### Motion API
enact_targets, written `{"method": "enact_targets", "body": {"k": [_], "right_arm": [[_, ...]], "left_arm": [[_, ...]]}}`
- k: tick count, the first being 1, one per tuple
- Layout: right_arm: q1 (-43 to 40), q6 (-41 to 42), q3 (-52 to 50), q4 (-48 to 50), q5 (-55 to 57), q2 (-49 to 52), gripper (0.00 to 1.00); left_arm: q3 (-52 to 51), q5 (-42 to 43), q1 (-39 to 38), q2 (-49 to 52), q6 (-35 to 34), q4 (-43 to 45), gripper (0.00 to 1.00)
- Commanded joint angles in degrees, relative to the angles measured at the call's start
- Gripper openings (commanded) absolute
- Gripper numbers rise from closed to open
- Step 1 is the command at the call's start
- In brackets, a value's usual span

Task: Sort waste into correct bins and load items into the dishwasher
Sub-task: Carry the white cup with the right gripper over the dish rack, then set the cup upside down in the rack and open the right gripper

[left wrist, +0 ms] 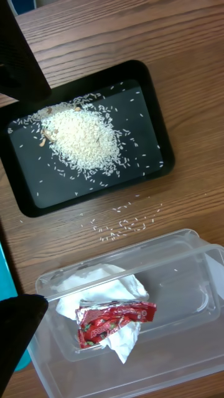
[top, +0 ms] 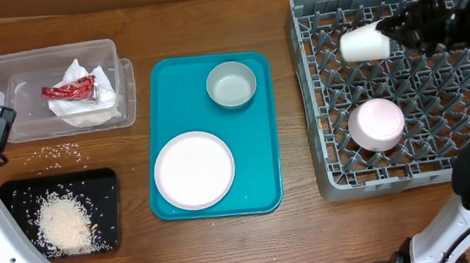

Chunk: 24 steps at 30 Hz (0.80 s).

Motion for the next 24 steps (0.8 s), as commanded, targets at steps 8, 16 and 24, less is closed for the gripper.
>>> {"method": "enact_targets", "body": {"k": [8, 16, 24], "right_arm": [[-2.08, -0.72, -9.11, 7.17, -13.84, 3.5, 0.04], [-2.23, 2.32, -9.11, 10.51, -13.81, 9.75, 0.04], [-4.15, 2.32, -9.01, 10.71, -12.5, 10.4, 0.04]], "left_arm": [[-0.26, -0.79, 0.31, 0.37, 0.83, -0.07, 1.0], [-0.26, -0.79, 0.31, 0.37, 0.83, -0.07, 1.0], [-0.26, -0.79, 0.31, 0.37, 0.81, -0.07, 1.0]]}}
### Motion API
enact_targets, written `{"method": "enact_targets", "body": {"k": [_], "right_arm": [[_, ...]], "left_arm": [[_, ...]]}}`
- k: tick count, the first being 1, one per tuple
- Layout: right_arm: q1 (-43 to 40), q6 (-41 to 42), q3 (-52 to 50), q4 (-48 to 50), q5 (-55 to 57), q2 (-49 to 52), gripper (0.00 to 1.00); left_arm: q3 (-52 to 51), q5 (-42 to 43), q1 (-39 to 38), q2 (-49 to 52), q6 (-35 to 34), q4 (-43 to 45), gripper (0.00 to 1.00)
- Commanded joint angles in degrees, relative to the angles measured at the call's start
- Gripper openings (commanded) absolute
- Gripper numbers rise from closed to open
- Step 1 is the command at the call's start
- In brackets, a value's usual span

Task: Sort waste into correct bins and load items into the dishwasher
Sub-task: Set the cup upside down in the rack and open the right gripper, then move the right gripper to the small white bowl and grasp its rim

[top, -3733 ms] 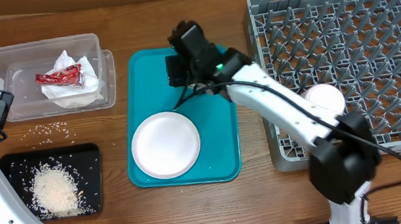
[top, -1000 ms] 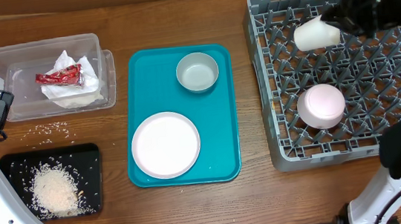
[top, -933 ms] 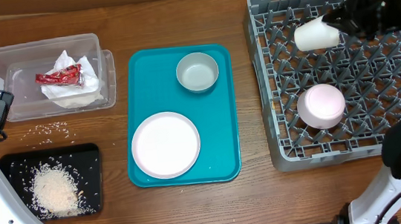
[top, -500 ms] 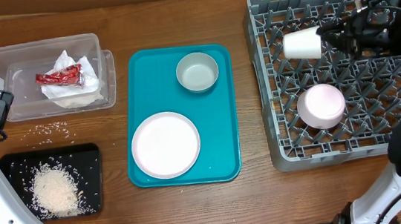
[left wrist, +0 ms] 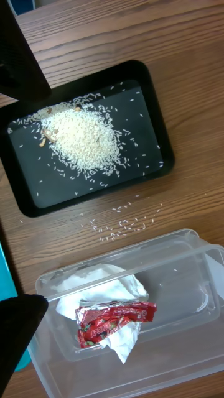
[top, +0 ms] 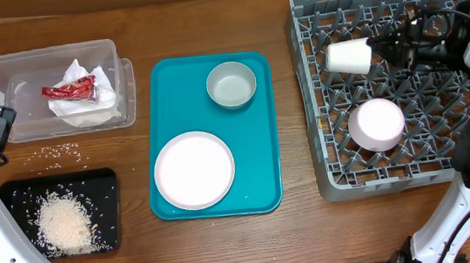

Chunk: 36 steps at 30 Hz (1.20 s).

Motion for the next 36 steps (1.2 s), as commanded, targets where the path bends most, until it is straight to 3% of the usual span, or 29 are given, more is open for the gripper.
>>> {"method": "enact_targets", "body": {"k": [1, 17, 22, 28, 36], "right_arm": [[-1.92, 0.02, -0.26, -0.33, 2.4, 1.18, 0.04], [-6.91, 0.28, -0.2, -1.73, 2.89, 0.66, 0.04], [-8.48, 3.08, 0.63, -2.21, 11.72, -2.56, 0.04], [-9.16, 3.08, 2.75, -5.81, 23.96, -8.81, 0.25], [-7.52, 3.52, 4.0, -8.72, 28.85, -18.53, 0.26]], "left_arm": [[-0.26, -0.79, 0.31, 0.37, 0.83, -0.07, 1.0], [-0.26, -0.79, 0.31, 0.37, 0.83, -0.07, 1.0], [-0.26, -0.79, 0.31, 0.37, 0.83, -0.07, 1.0], [-0.26, -0.79, 0.31, 0.37, 0.83, -0.07, 1.0], [-0.26, -0.79, 0.31, 0.37, 0.81, -0.07, 1.0]]}}
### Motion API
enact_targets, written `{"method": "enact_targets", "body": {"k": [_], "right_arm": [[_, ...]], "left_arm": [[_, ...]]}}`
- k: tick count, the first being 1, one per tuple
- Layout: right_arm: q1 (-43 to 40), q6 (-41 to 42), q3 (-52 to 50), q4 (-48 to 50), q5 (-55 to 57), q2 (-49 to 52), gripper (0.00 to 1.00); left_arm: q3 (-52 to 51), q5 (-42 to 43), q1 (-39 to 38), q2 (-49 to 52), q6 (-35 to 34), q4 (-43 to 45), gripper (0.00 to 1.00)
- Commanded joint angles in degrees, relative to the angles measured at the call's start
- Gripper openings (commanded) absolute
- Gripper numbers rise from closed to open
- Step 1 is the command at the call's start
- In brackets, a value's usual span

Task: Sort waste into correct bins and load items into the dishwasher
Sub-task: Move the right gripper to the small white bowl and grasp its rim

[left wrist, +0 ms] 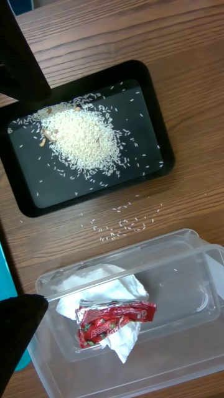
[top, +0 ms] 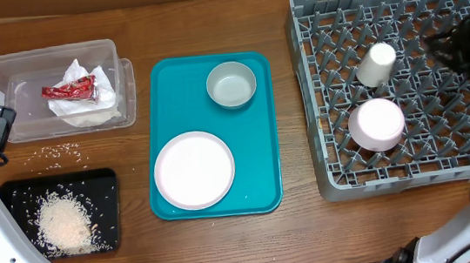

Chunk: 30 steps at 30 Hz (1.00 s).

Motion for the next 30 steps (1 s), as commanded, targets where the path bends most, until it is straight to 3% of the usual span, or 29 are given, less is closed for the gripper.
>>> {"method": "enact_targets", "body": {"k": [1, 9, 15, 16, 18, 20, 22, 30], "right_arm": [[2.14, 0.26, 1.9, -0.5, 4.02, -5.16, 0.26], [13.86, 0.22, 1.77, -4.74, 18.32, -5.95, 0.27], [30.12, 0.24, 1.77, -2.89, 19.26, -5.95, 0.34], [33.07, 0.26, 1.77, -1.22, 19.3, -5.95, 0.38], [38.91, 1.64, 1.77, 2.75, 21.22, -5.95, 0.6], [45.16, 4.26, 1.77, 6.86, 27.08, -5.77, 0.76], [50.66, 5.42, 1.77, 9.84, 33.38, -5.25, 0.81], [63.89, 5.4, 1.77, 16.48, 43.45, 3.39, 0.81]], "left_arm": [[-0.26, -0.79, 0.31, 0.37, 0.83, -0.07, 1.0], [-0.26, -0.79, 0.31, 0.37, 0.81, -0.07, 1.0], [-0.26, -0.79, 0.31, 0.37, 0.83, -0.07, 1.0], [-0.26, -0.79, 0.31, 0.37, 0.81, -0.07, 1.0], [-0.26, -0.79, 0.31, 0.37, 0.83, -0.07, 1.0], [-0.26, -0.79, 0.31, 0.37, 0.81, -0.07, 1.0], [-0.26, -0.79, 0.31, 0.37, 0.83, -0.07, 1.0], [-0.26, -0.79, 0.31, 0.37, 0.81, -0.07, 1.0]]}}
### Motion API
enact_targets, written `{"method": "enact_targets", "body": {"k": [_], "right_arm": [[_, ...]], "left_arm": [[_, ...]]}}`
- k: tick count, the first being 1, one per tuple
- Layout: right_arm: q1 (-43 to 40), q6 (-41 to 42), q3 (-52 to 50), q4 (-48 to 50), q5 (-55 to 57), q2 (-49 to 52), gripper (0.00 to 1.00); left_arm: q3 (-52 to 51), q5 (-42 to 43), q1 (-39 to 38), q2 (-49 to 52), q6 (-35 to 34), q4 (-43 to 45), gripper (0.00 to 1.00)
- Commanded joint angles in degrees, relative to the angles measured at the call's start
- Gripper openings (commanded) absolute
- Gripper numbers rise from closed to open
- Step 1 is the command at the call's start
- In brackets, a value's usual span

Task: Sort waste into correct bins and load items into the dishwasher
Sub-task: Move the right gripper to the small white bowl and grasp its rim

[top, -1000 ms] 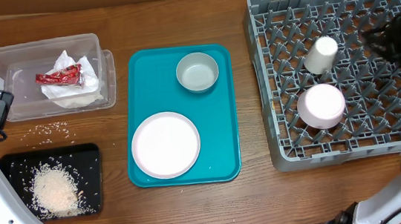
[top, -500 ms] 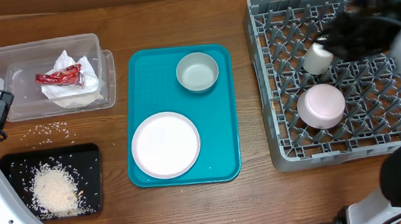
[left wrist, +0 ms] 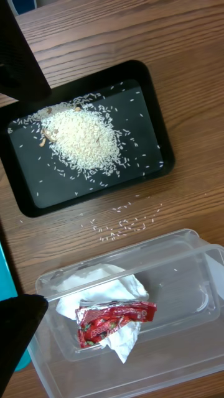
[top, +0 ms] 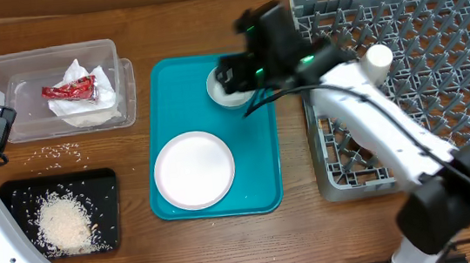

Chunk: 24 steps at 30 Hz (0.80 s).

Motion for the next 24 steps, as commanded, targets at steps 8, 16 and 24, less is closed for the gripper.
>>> {"method": "enact_targets", "body": {"k": [8, 16, 24], "right_arm": [[6.12, -5.2, 0.72, 8.02, 10.51, 13.31, 0.82], [9.62, -11.82, 0.72, 11.63, 18.51, 14.84, 0.82], [9.44, -14.21, 0.72, 11.23, 20.72, 18.8, 0.69]], "left_arm": [[-0.26, -0.76, 0.31, 0.37, 0.83, -0.07, 1.0], [-0.26, -0.76, 0.31, 0.37, 0.83, -0.07, 1.0], [-0.26, -0.76, 0.31, 0.37, 0.83, -0.07, 1.0]]}}
